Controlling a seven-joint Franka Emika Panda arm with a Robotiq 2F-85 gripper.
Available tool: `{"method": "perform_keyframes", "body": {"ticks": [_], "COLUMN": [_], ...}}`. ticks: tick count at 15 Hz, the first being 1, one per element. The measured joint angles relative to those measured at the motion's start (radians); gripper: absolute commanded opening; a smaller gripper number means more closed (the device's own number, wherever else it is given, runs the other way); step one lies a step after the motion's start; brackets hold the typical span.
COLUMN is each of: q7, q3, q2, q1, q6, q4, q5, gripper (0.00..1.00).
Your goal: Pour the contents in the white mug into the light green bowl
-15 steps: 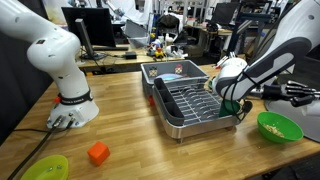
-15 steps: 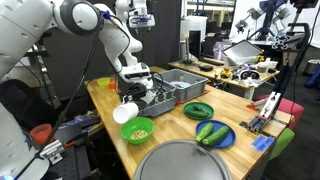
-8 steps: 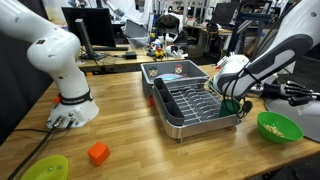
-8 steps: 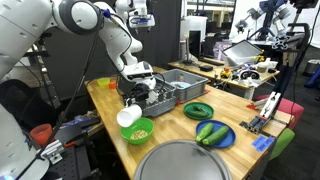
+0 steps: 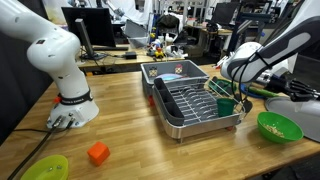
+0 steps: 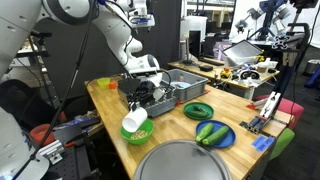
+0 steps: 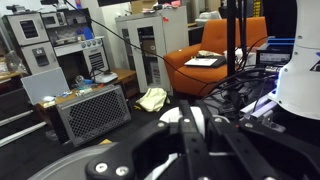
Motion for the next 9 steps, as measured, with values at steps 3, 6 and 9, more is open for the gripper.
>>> {"method": "perform_keyframes", "body": {"ticks": [3,6,9], "q7": [0.018,0.037,0.061], "q3": [-0.003,-0.007,-0.020], "q2": [-0.082,-0.175,-0.268], "q1": [-0.016,-0.025,-0.031], "q6": [0.059,0.129,0.222], "q4": [-0.061,-0.136,-0.214], "q5": [0.024,0.051,0.079], "gripper": [0.02,0.02,0.02]}}
